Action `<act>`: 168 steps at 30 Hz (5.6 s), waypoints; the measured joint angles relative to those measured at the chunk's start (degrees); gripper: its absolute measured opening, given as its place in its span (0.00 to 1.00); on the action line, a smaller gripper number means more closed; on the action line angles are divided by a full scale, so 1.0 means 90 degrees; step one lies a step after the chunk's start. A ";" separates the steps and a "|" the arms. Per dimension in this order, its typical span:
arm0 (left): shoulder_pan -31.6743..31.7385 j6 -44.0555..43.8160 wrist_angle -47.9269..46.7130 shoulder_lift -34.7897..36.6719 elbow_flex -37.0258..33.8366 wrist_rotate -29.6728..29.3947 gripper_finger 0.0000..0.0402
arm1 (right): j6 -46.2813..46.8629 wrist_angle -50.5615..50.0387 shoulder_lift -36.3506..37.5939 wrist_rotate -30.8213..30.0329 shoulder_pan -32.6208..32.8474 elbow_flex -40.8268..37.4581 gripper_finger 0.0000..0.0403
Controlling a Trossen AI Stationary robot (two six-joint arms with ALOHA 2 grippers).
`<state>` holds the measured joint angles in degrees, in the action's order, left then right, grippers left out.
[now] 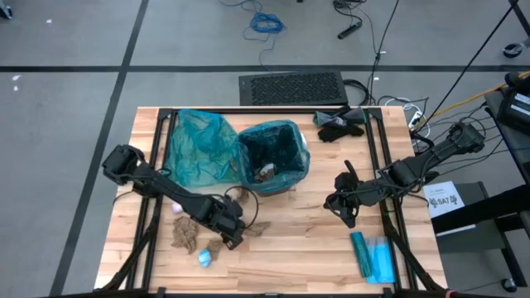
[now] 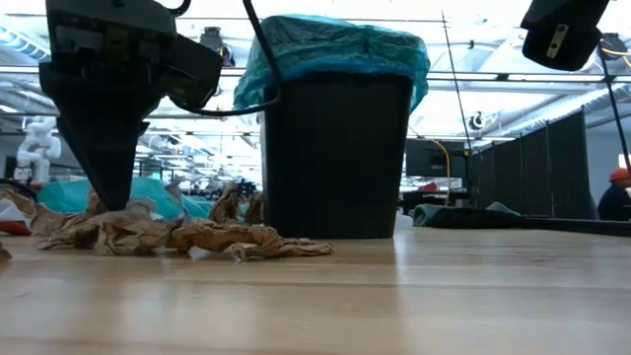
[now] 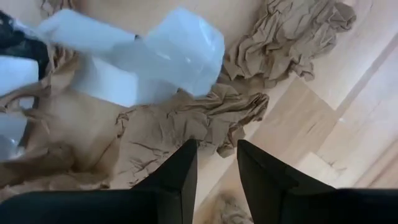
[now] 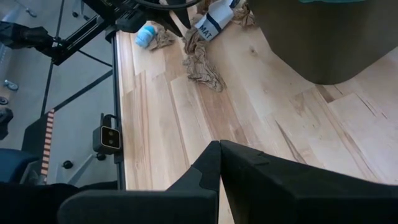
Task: Place trash/remove bag and relplace
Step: Put the brown napkin into the trash bin
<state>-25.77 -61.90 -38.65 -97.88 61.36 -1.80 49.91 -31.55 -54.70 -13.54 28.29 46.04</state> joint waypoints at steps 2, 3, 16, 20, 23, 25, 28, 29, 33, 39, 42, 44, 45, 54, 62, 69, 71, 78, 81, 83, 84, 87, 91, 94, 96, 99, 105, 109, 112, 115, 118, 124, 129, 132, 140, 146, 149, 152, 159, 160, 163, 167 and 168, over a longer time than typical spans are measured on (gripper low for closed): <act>0.0002 0.0145 0.0148 -0.0095 0.0000 0.0005 0.28 | -0.0002 -0.0002 0.0000 0.0000 0.0000 0.0000 0.00; 0.0002 0.0172 0.0241 -0.0175 0.0000 0.0043 0.28 | 0.0000 -0.0007 0.0000 0.0002 0.0000 0.0000 0.00; -0.0083 -0.0048 0.1174 -0.0722 0.0112 0.0911 0.02 | -0.0002 -0.0001 -0.0002 0.0005 -0.0006 0.0002 0.00; -0.0256 -0.0185 0.1038 -0.0317 0.0399 0.0891 0.01 | -0.0002 -0.0002 -0.0002 0.0005 -0.0007 0.0002 0.00; -0.0404 -0.0248 0.0562 -0.0031 0.0669 0.0891 0.00 | -0.0006 -0.0006 -0.0002 0.0005 -0.0007 0.0002 0.00; -0.0488 -0.0249 0.0140 0.0173 0.0902 0.0884 0.00 | -0.0009 -0.0005 -0.0002 0.0004 -0.0007 0.0002 0.00; -0.0536 -0.0256 -0.0639 0.0483 0.1300 0.0861 0.00 | -0.0027 -0.0014 -0.0002 0.0005 -0.0007 0.0002 0.00; -0.0537 -0.0256 -0.0938 0.0554 0.1411 0.0857 0.00 | -0.0027 -0.0013 -0.0002 0.0002 -0.0007 0.0002 0.00; -0.0507 -0.0253 -0.1728 0.0879 0.1862 0.0725 0.00 | -0.0029 -0.0005 -0.0002 -0.0005 -0.0012 0.0002 0.00; -0.0248 -0.0190 -0.2347 0.1268 0.2487 -0.0158 0.00 | -0.0022 -0.0005 -0.0002 -0.0019 -0.0010 0.0002 0.00; -0.0031 0.0175 -0.2378 0.1386 0.2776 -0.0675 0.00 | -0.0019 -0.0009 -0.0002 -0.0022 -0.0010 0.0002 0.00; 0.0168 0.0434 -0.2397 0.1395 0.2931 -0.1012 0.00 | -0.0017 -0.0038 -0.0002 -0.0024 -0.0010 0.0002 0.00; 0.0279 0.0561 -0.2388 0.1390 0.3011 -0.1143 0.00 | 0.0006 -0.0095 -0.0002 -0.0024 -0.0010 0.0002 0.00; 0.1290 0.1566 -0.2214 0.1353 0.3359 -0.1355 0.00 | 0.0787 -0.1266 -0.0006 -0.0024 -0.0010 0.0002 0.00; 0.1459 0.2388 -0.1765 0.1353 0.3859 -0.1435 0.00 | 0.0835 -0.1581 -0.0007 -0.0063 -0.0007 0.0002 0.00; 0.1998 0.3301 -0.1596 0.1137 0.3909 -0.1831 0.00 | 0.0846 -0.1573 -0.0007 -0.0333 -0.0012 0.0002 0.00; 0.2199 0.3308 -0.1545 0.0950 0.3905 -0.1829 0.00 | 0.0876 -0.1576 -0.0007 -0.0366 -0.0012 0.0002 0.00; 0.2509 0.4123 -0.1095 0.0416 0.3903 -0.0349 0.02 | 0.0882 -0.1483 -0.0010 -0.0367 -0.0012 0.0002 0.00; 0.2508 0.4221 -0.0990 0.0219 0.3898 -0.0149 0.03 | 0.0882 -0.1429 -0.0010 -0.0369 -0.0012 0.0002 0.00; 0.2518 0.3993 -0.0885 0.0139 0.3898 -0.0160 0.03 | 0.0883 -0.1361 -0.0010 -0.0368 -0.0012 0.0002 0.00; 0.2520 0.3849 -0.0853 0.0114 0.3898 -0.0160 0.03 | 0.0882 -0.1346 -0.0010 -0.0368 -0.0012 0.0002 0.00; 0.2560 0.3457 -0.0685 0.0070 0.3898 -0.0169 0.03 | 0.0882 -0.1298 -0.0010 -0.0369 -0.0012 0.0002 0.00; 0.2647 0.3424 -0.0539 0.0078 0.3909 -0.0465 0.03 | 0.0882 -0.1245 -0.0010 -0.0369 -0.0012 0.0002 0.00; 0.2731 0.3463 -0.0582 0.0105 0.3928 -0.0835 0.03 | 0.0882 -0.1184 -0.0010 -0.0368 -0.0012 0.0002 0.00; 0.2808 0.3465 -0.0574 0.0118 0.3937 -0.0859 0.03 | 0.0882 -0.1102 -0.0010 -0.0367 -0.0012 0.0002 0.00; 0.2929 0.3463 -0.0652 0.0119 0.3939 -0.0864 0.03 | 0.0882 -0.1011 -0.0010 -0.0367 -0.0012 0.0002 0.00; 0.3118 0.3458 -0.0646 0.0118 0.3939 -0.0731 0.03 | 0.0882 -0.0986 -0.0010 -0.0369 -0.0012 0.0002 0.00; 0.3217 0.3409 -0.0646 0.0116 0.3939 -0.0464 0.06 | 0.0882 -0.0986 -0.0010 -0.0367 -0.0012 0.0002 0.00; 0.3266 0.3355 -0.0653 0.0116 0.3939 -0.0178 0.12 | 0.0882 -0.0987 -0.0010 -0.0367 -0.0012 0.0002 0.00; 0.3279 0.3190 -0.0648 0.0116 0.3939 -0.0186 0.22 | 0.0882 -0.0988 -0.0010 -0.0367 -0.0012 0.0002 0.00; 0.3290 0.3438 -0.0634 0.0116 0.3939 -0.0231 0.30 | 0.0882 -0.0986 -0.0010 -0.0367 -0.0012 0.0002 0.00; 0.3253 0.3584 -0.0692 0.0138 0.3939 0.0036 0.32 | 0.0882 -0.0988 -0.0010 -0.0367 -0.0012 0.0002 0.00; 0.2904 0.3241 -0.1770 0.0471 0.3942 0.0172 0.32 | 0.0882 -0.0999 -0.0010 -0.0367 -0.0012 0.0002 0.00; 0.2513 0.2828 -0.2604 0.0718 0.3942 -0.0128 0.32 | 0.0877 -0.1000 -0.0010 -0.0367 -0.0012 0.0002 0.00; 0.1192 0.1401 -0.4029 0.1149 0.3941 -0.1369 0.32 | 0.0837 -0.1001 -0.0010 -0.0368 -0.0012 0.0002 0.00; 0.0376 0.0217 -0.4617 0.1056 0.3434 -0.1965 0.32 | 0.0835 -0.0998 -0.0010 -0.0369 -0.0012 0.0002 0.00; 0.0096 -0.0758 -0.4641 0.1054 0.2904 -0.2264 0.32 | 0.0855 -0.0997 -0.0007 -0.0368 -0.0012 0.0002 0.00; -0.0133 -0.1551 -0.4592 0.1056 0.2321 -0.2188 0.32 | 0.0860 -0.0991 -0.0008 -0.0361 -0.0012 0.0002 0.00; -0.0639 -0.3249 -0.3540 0.1068 0.1123 -0.1666 0.32 | 0.0860 -0.0963 -0.0010 -0.0347 -0.0012 0.0002 0.00; -0.0714 -0.3479 -0.3382 0.1074 0.1003 -0.1614 0.32 | 0.0860 -0.0938 -0.0010 -0.0347 -0.0012 0.0002 0.00; -0.0932 -0.4067 -0.3063 0.1076 0.0679 -0.1310 0.32 | 0.0779 -0.0838 -0.0010 -0.0347 -0.0007 0.0002 0.00; -0.1202 -0.4733 -0.2837 0.1076 0.0322 -0.1106 0.32 | 0.0698 -0.0759 -0.0010 -0.0347 -0.0007 0.0002 0.00; -0.1235 -0.4814 -0.2754 0.1078 0.0234 -0.1105 0.32 | 0.0674 -0.0741 -0.0009 -0.0347 -0.0007 0.0002 0.00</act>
<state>-36.89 -105.23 -63.44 -88.19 63.47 -11.75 55.97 -38.22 -54.78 -16.66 28.23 46.06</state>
